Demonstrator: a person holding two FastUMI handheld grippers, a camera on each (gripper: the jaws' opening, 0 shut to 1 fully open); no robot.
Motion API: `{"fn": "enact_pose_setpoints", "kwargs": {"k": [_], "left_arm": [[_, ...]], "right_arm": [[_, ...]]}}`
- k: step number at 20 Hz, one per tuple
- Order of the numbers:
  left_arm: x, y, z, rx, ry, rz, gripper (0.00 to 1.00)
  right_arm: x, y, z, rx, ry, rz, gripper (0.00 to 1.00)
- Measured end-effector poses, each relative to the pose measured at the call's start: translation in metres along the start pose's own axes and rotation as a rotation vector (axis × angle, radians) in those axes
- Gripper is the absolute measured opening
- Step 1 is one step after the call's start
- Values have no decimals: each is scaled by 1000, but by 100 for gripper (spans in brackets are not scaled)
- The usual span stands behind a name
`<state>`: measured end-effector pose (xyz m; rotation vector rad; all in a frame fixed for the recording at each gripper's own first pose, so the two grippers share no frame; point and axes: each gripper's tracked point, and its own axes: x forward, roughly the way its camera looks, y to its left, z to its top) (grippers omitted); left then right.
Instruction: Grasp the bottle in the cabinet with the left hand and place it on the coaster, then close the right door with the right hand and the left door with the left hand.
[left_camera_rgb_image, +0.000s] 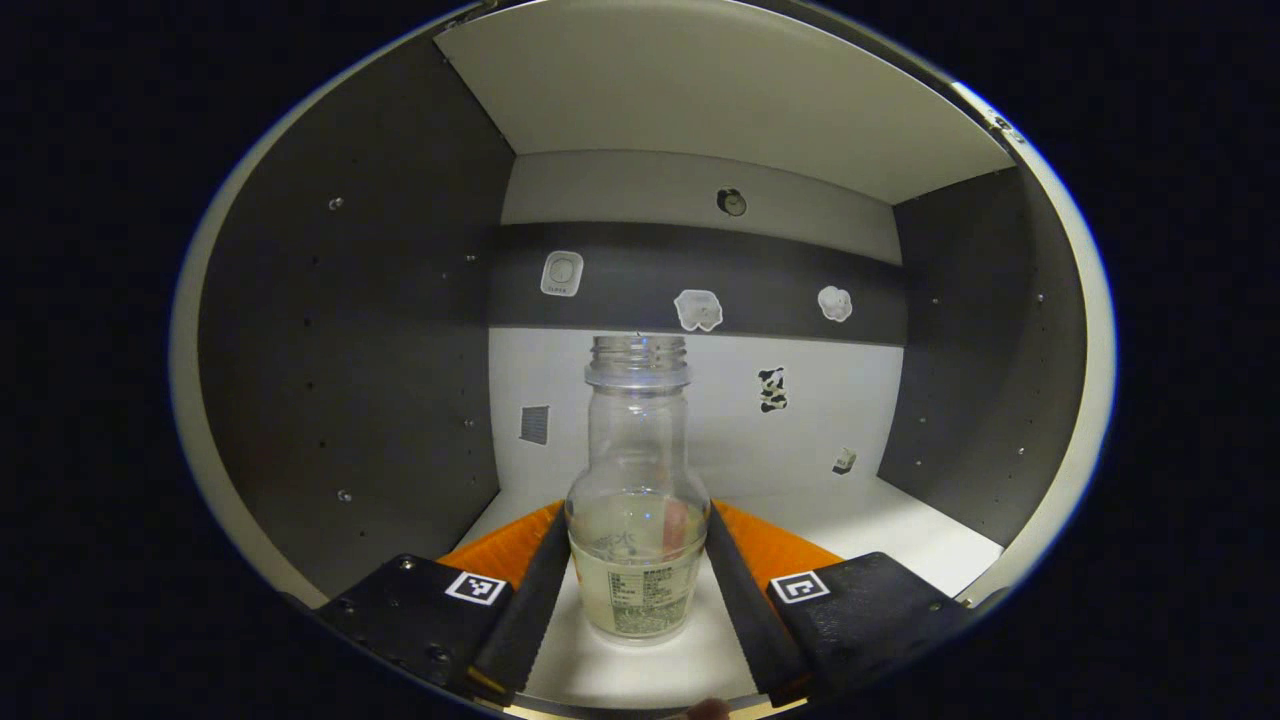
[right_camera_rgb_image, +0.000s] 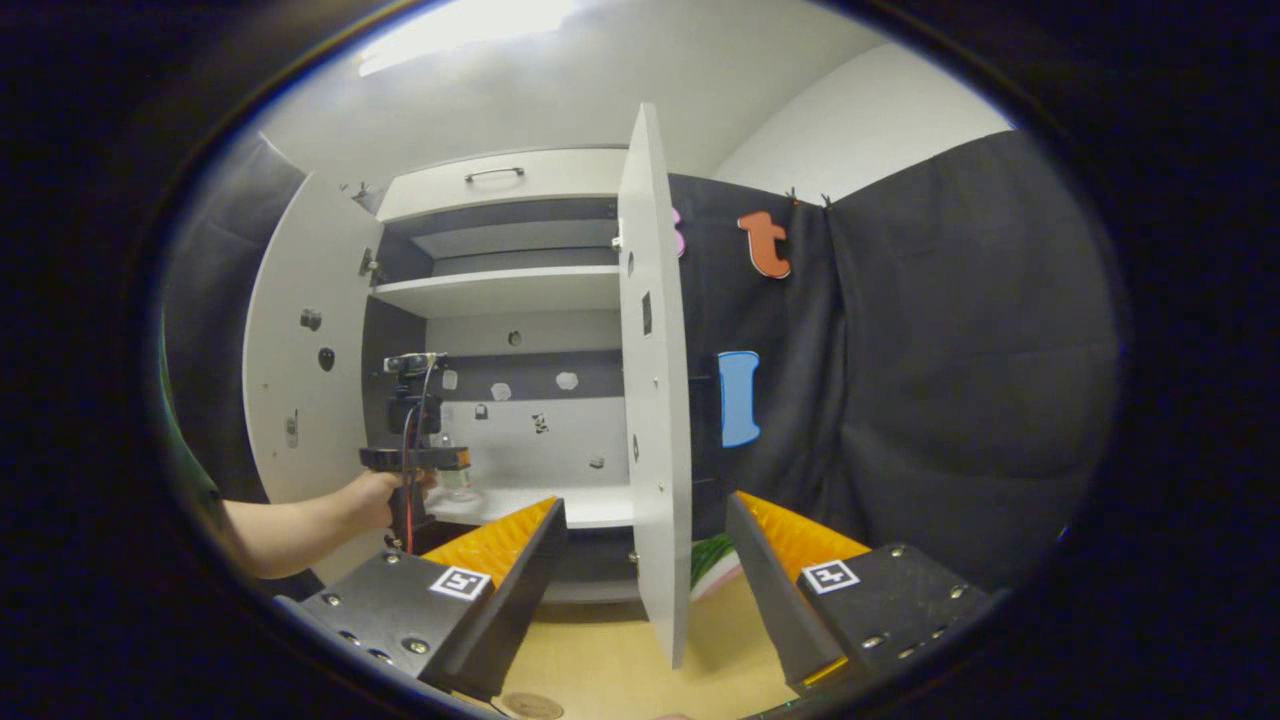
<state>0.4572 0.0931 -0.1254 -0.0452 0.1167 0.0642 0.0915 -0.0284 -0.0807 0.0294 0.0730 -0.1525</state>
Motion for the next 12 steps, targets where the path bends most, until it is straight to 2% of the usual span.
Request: {"fn": "enact_pose_setpoints", "kwargs": {"k": [5, 10, 12], "left_arm": [[-57, -10, 18, -73, -22, -39, 81], [-126, -20, 48, -92, -71, -77, 83], [-156, -31, 53, -98, -88, -105, 81]], "right_arm": [[-33, -9, 11, 36, -36, -15, 97], [-65, -13, 25, 44, -68, -7, 97], [-75, -17, 32, 43, -82, -6, 97]]}}
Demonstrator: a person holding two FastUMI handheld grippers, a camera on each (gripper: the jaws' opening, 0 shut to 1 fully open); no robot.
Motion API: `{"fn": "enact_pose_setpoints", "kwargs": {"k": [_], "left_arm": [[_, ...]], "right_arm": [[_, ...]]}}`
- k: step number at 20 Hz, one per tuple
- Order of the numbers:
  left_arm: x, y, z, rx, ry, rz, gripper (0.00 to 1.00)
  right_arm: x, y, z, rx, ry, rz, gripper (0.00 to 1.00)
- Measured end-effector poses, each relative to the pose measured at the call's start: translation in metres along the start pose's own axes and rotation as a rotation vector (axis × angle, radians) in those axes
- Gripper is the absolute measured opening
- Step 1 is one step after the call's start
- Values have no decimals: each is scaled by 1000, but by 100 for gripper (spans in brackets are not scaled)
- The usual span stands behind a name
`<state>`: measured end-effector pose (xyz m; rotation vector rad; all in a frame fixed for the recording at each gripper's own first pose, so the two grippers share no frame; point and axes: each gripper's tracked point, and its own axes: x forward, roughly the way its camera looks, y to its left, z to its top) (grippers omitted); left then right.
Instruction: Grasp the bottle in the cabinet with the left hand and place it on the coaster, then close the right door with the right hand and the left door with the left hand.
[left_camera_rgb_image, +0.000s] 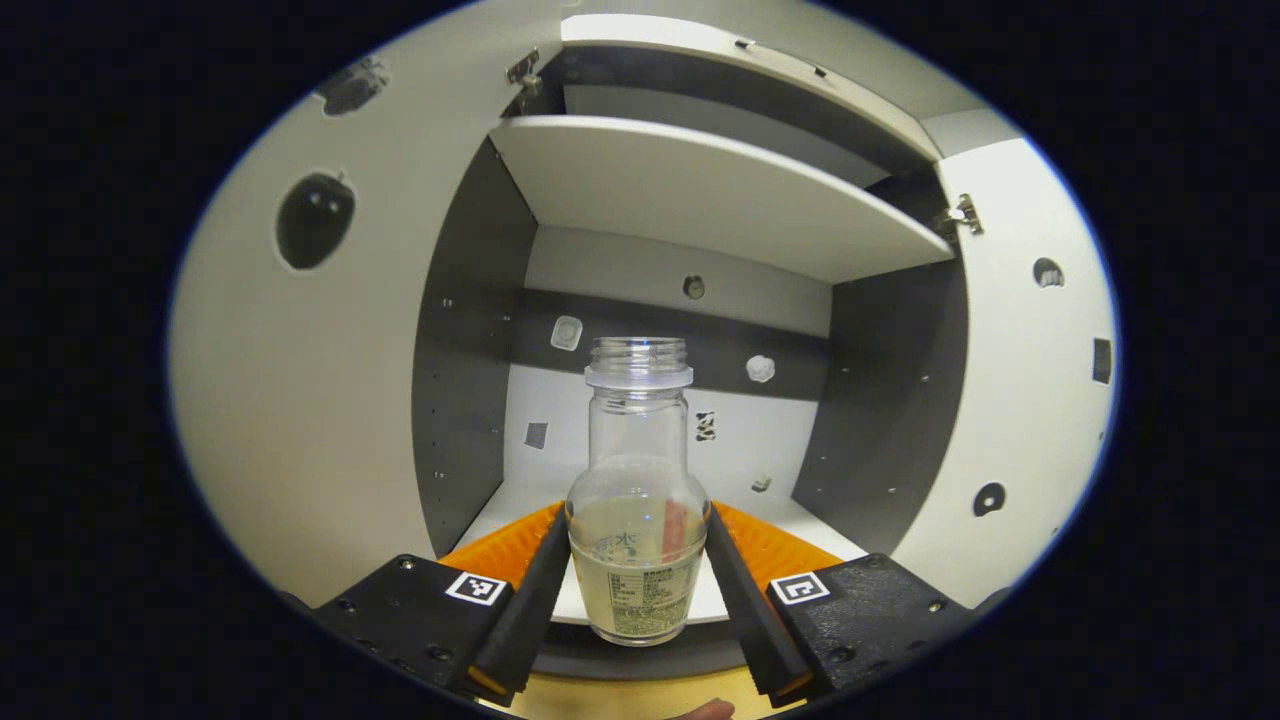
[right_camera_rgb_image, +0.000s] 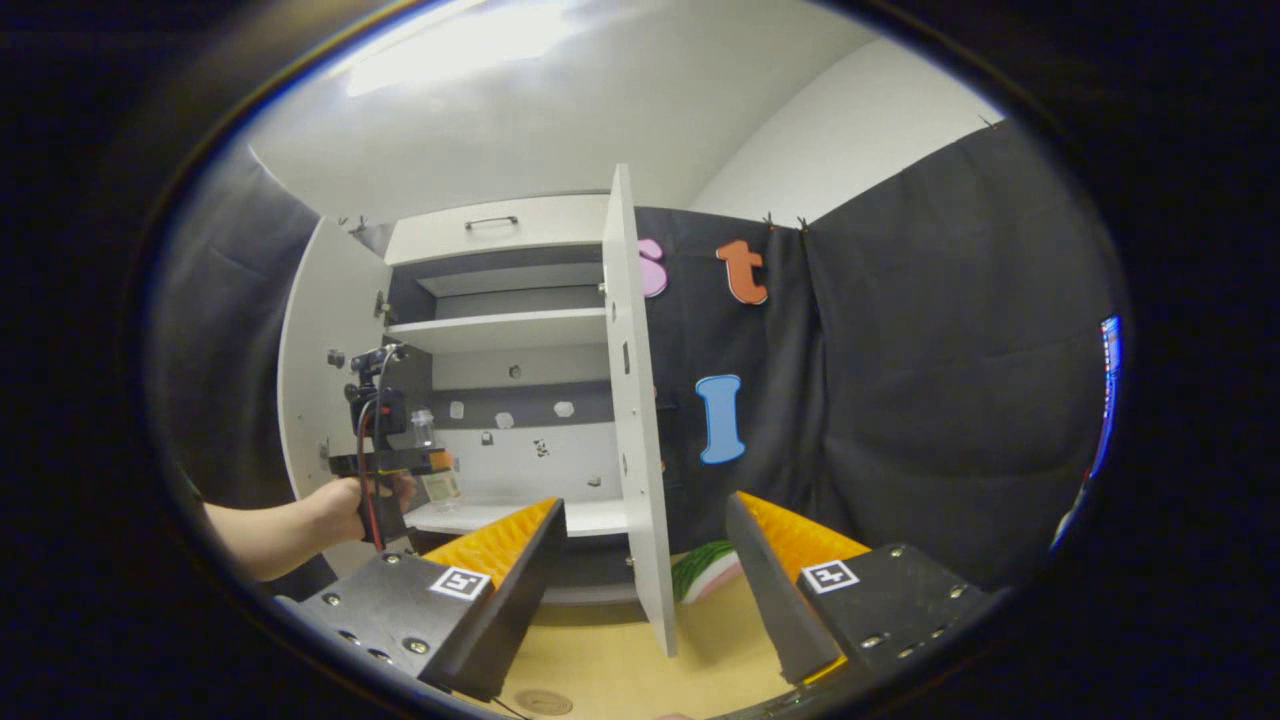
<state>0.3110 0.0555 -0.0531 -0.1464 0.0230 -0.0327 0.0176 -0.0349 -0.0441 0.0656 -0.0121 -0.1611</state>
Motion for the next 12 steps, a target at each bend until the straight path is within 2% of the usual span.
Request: {"fn": "enact_pose_setpoints", "kwargs": {"k": [2, 3, 5, 7, 9, 12], "left_arm": [[-25, -6, 4, 10, -23, -9, 81], [-38, -11, 2, 16, -31, -16, 81], [-63, -25, -6, 10, -34, -43, 81], [-87, -36, -18, 16, -31, -62, 81], [-107, -44, -32, 22, -33, -73, 81], [-134, -59, -55, 21, -41, -102, 81]], "right_arm": [[-8, -3, 6, 8, -7, -1, 97], [-11, -3, 9, 11, -6, 2, 94], [-17, -6, 11, 10, -5, 4, 98], [-20, -5, 10, 12, 3, 14, 94], [-25, -4, 11, 17, 2, 25, 97], [-31, -5, 10, 17, -12, 45, 97]]}}
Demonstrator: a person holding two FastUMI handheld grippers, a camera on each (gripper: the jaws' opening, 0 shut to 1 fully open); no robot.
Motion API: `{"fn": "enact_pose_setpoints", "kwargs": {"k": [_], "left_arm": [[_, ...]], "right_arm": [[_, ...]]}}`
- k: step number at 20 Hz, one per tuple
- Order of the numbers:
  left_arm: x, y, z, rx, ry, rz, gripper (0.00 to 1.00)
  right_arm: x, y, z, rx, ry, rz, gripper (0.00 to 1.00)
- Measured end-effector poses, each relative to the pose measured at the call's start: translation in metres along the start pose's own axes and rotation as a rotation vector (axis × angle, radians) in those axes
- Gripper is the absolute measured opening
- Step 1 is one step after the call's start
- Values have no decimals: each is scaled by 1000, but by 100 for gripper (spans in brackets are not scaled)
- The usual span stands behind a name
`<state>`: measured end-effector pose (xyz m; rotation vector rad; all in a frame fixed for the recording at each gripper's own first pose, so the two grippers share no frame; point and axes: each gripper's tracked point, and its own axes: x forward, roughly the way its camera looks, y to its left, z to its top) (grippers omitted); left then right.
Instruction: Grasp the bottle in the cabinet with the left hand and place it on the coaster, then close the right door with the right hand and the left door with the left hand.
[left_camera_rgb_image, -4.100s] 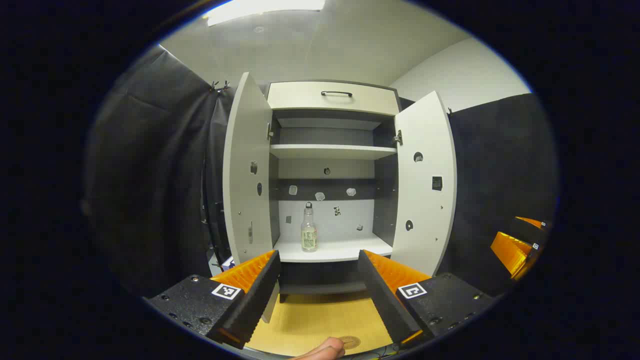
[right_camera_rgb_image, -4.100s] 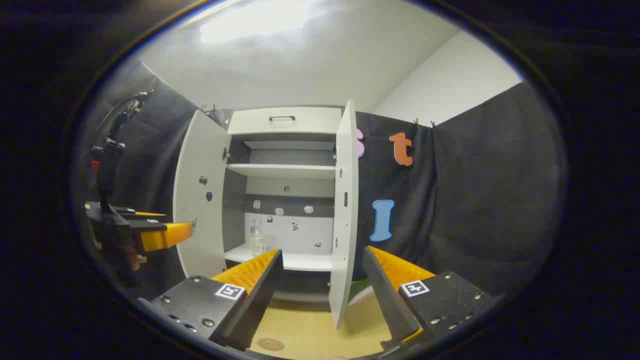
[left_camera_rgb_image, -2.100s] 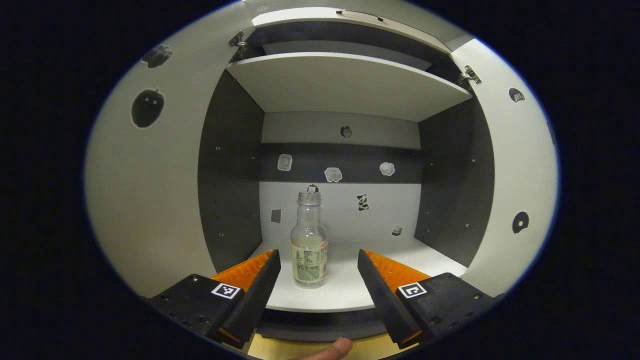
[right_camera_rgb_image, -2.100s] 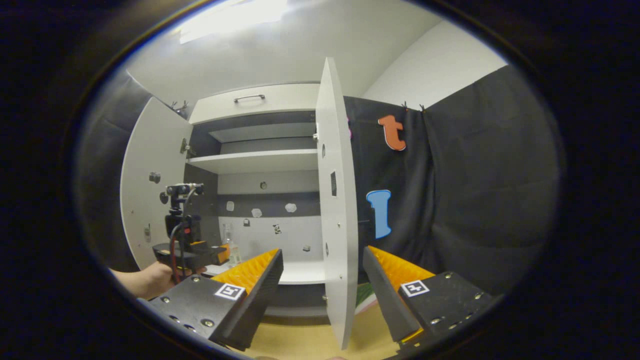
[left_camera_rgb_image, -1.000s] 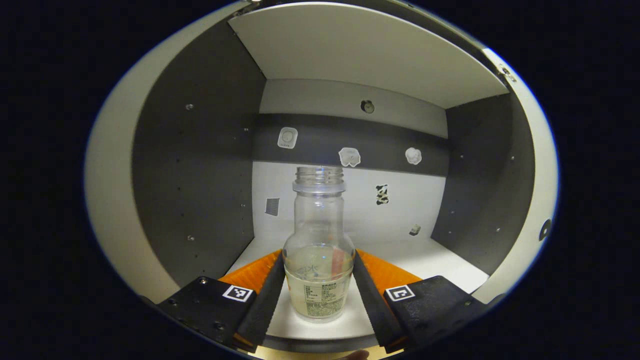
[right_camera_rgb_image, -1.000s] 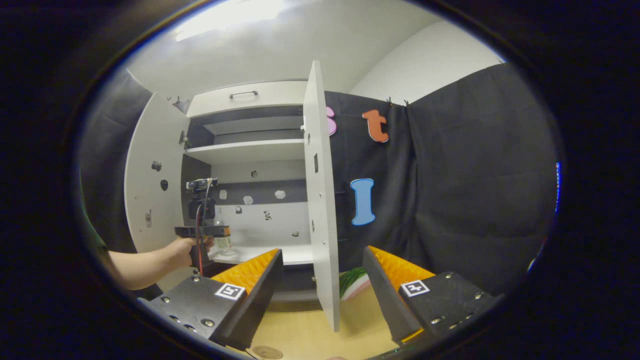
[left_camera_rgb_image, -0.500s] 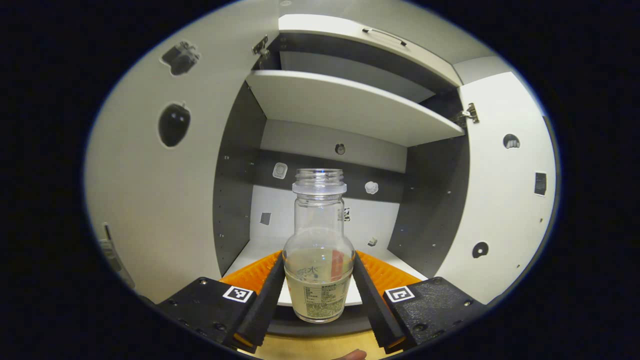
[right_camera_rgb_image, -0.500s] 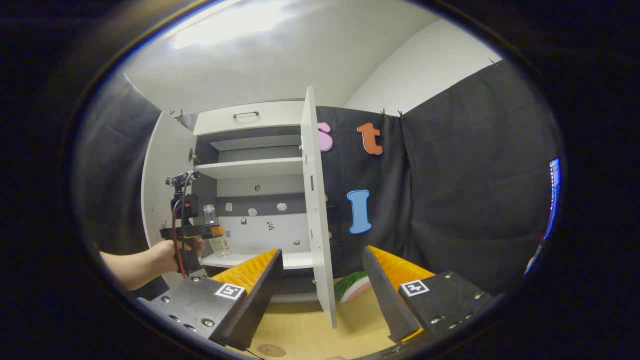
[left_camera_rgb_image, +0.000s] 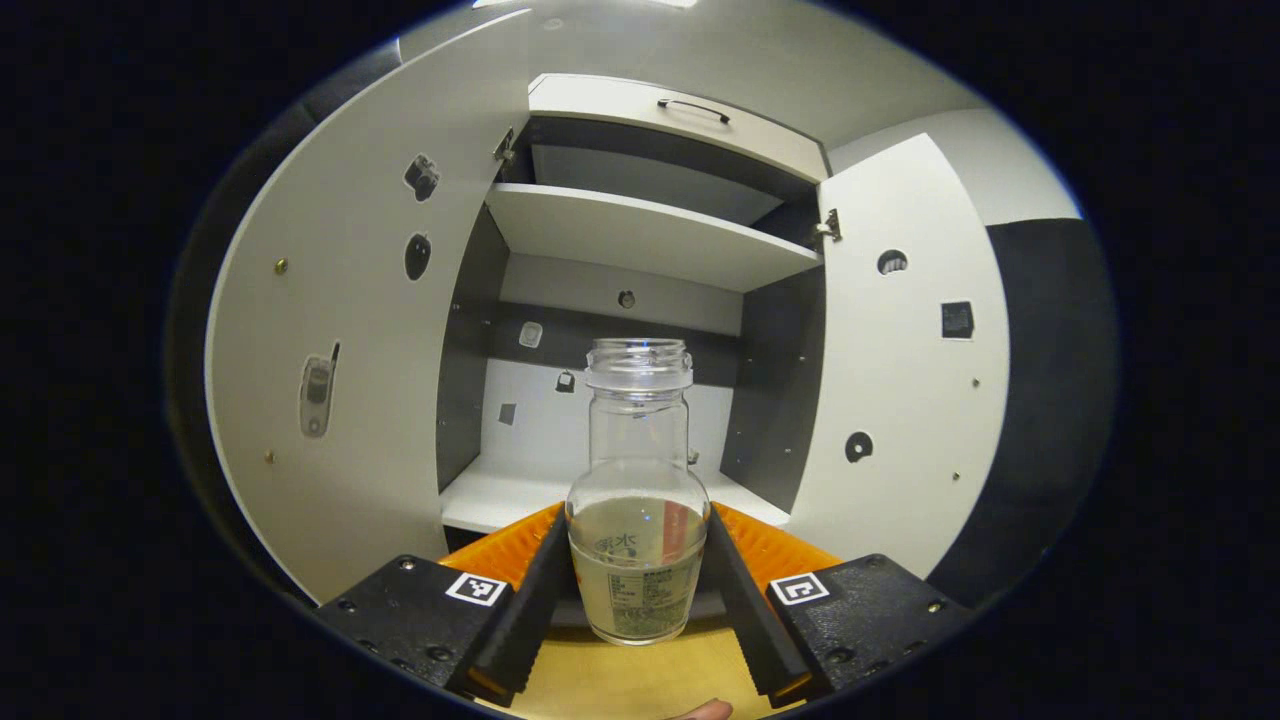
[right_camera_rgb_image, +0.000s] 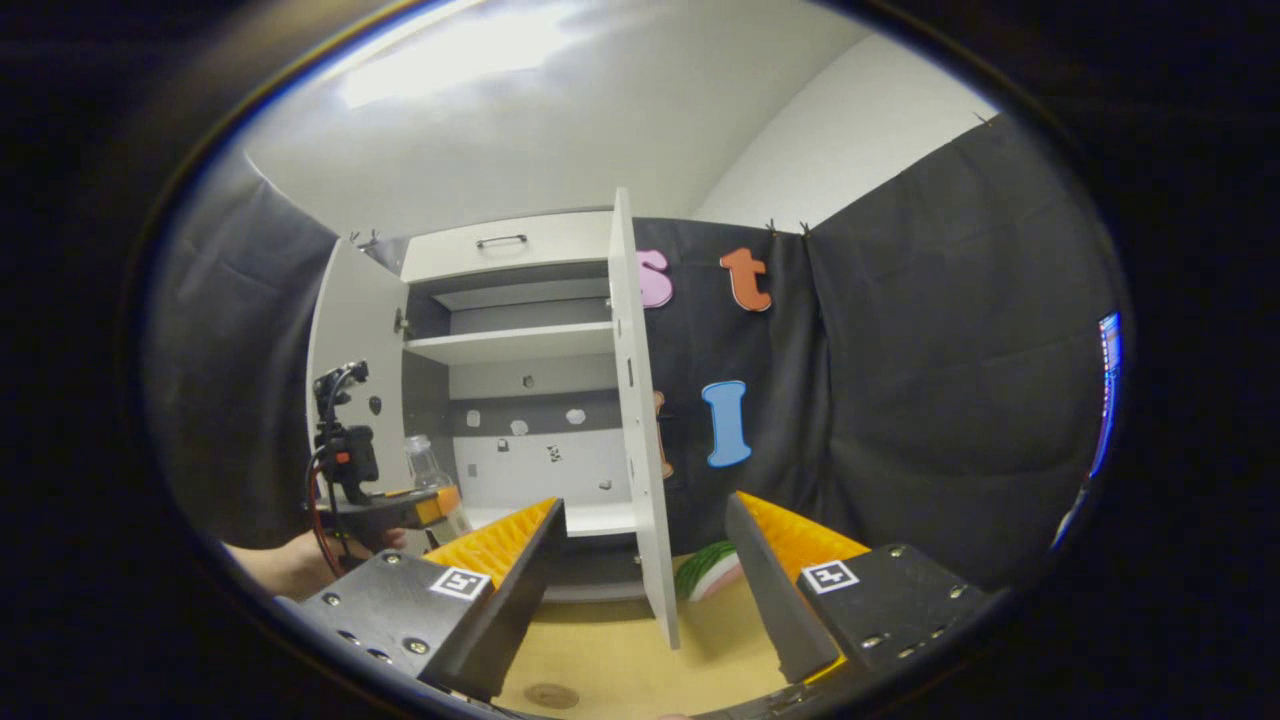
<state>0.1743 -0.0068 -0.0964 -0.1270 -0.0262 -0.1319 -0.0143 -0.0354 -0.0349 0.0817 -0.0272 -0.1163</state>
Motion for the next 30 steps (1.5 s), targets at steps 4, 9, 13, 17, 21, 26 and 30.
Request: {"fn": "enact_pose_setpoints", "kwargs": {"k": [4, 9, 13, 17, 21, 26, 30], "left_arm": [[-26, -10, -53, 3, -2, 8, 81], [-52, -20, -144, -11, -17, -30, 82], [-68, -24, -232, 11, 94, -64, 82], [-90, -27, -302, 42, 196, -89, 82], [-107, -39, -331, 71, 230, -123, 83], [-121, -44, -355, 137, 227, -145, 82], [-124, -38, -360, 170, 241, -124, 82]], "right_arm": [[-8, -6, -9, 42, 4, 16, 97], [-8, -19, -32, 11, 31, 16, 94], [-1, -18, -66, 18, 80, 25, 98], [11, -17, -99, -5, 150, 15, 97], [19, -12, -129, 4, 207, 17, 98], [17, -9, -152, -16, 245, 22, 98], [15, -4, -139, -17, 232, 44, 94]]}}
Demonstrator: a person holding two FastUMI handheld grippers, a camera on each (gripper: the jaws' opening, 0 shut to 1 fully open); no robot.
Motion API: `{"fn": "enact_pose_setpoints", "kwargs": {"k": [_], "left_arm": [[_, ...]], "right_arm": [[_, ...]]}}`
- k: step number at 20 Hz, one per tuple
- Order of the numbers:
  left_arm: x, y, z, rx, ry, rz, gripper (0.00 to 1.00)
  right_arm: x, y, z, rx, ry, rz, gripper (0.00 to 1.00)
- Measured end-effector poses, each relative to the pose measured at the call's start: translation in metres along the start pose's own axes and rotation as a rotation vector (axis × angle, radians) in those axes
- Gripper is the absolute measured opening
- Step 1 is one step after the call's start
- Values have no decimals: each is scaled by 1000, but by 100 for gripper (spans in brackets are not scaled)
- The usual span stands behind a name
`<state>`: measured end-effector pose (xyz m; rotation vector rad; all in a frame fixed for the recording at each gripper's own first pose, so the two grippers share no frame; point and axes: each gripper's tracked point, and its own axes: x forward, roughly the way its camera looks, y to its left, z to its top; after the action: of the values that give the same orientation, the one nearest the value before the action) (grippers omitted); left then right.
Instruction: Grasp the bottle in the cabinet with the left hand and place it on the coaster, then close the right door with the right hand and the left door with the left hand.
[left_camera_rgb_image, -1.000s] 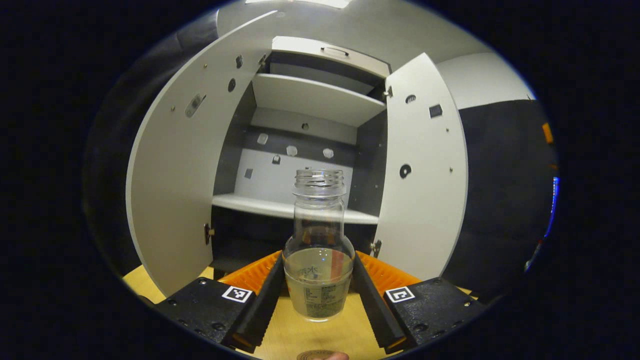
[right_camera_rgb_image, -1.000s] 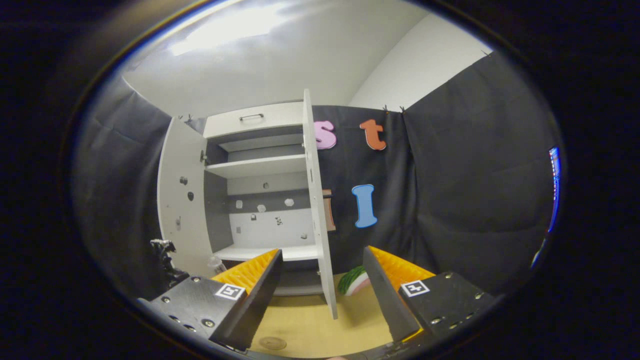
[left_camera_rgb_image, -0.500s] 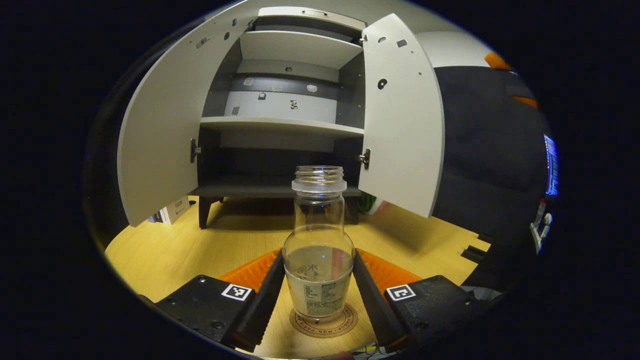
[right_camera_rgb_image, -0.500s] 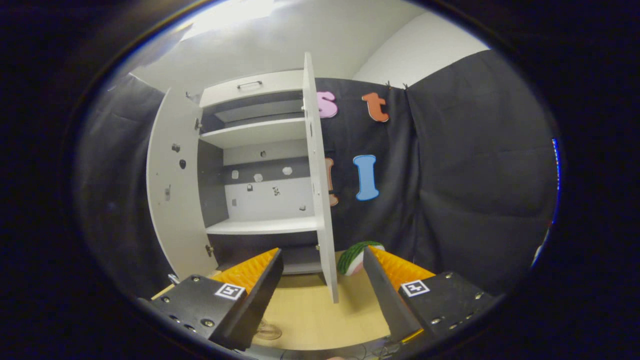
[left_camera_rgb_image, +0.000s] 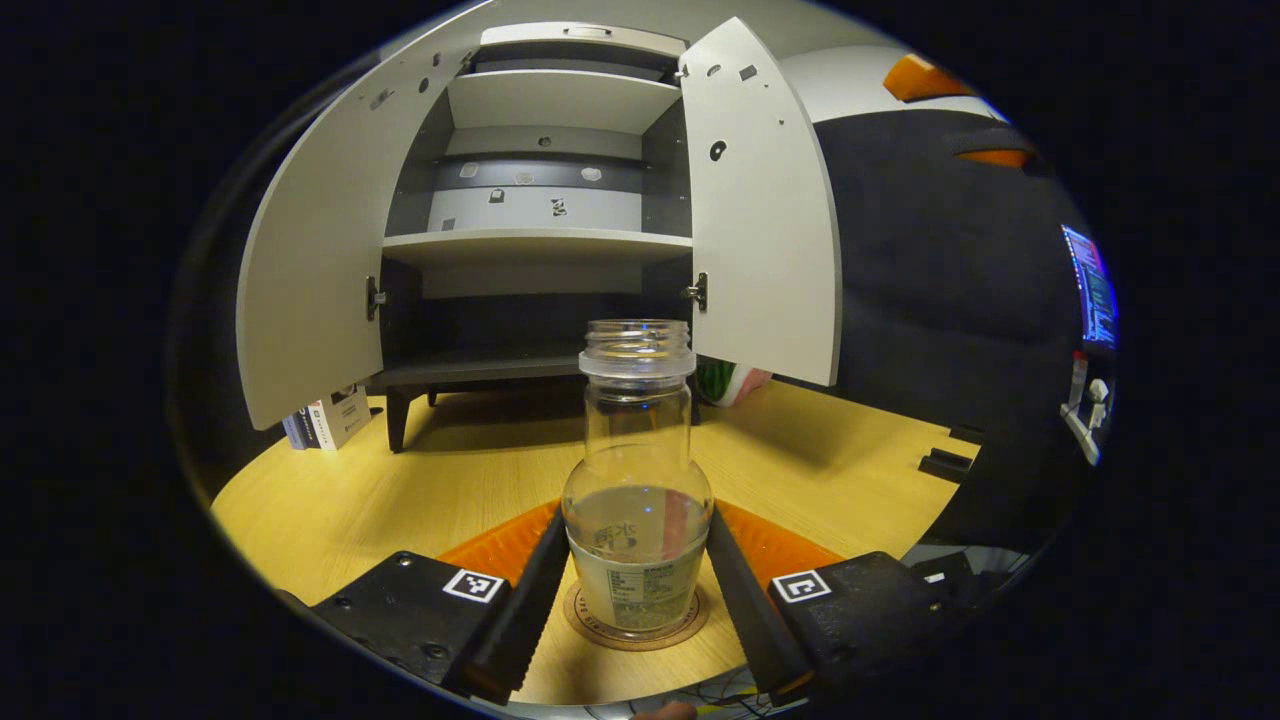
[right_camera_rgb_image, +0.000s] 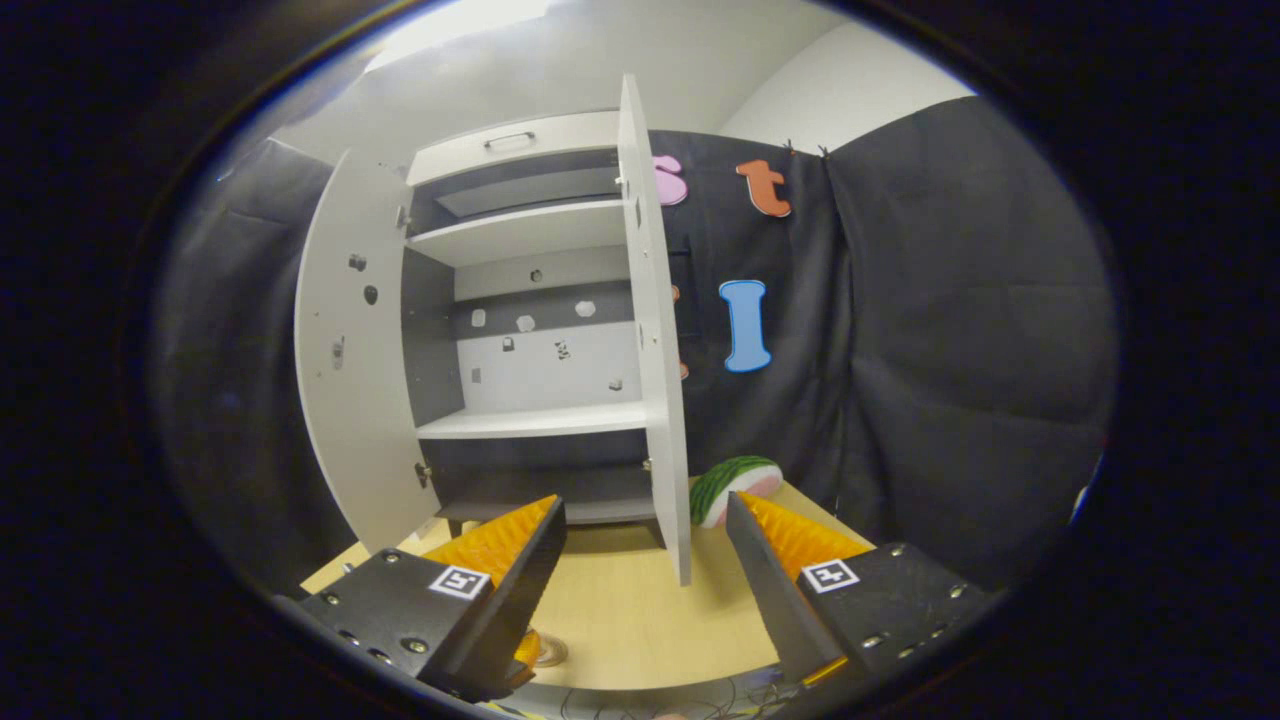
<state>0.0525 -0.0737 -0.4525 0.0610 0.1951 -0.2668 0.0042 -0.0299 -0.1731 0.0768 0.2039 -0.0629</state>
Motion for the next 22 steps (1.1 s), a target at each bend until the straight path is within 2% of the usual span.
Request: {"fn": "enact_pose_setpoints", "kwargs": {"k": [1, 2, 4, 9, 11, 13, 19, 22], "left_arm": [[-4, 5, 0, 17, 3, 19, 84], [-5, 7, 5, 31, 5, 25, 94], [-9, 3, 20, 46, 2, 0, 99], [-32, -13, 71, -11, 40, -93, 99], [-46, -16, 106, -24, 44, -119, 99], [-60, -16, 146, -16, 21, -143, 99], [-90, -2, 252, -16, -65, -174, 99], [-94, 15, 300, -1, -107, -162, 99]], "right_arm": [[-2, -1, 5, -1, -7, 1, 94], [-4, -1, 10, 0, -15, 4, 98], [-8, -7, 19, 2, -31, -3, 94], [-6, -26, 43, -2, -58, -32, 98], [-3, -30, 62, 17, -97, -20, 94], [5, -40, 79, 33, -132, -30, 97], [34, -87, 110, -42, -132, -101, 98], [54, -100, 122, -45, -125, -89, 98]]}}
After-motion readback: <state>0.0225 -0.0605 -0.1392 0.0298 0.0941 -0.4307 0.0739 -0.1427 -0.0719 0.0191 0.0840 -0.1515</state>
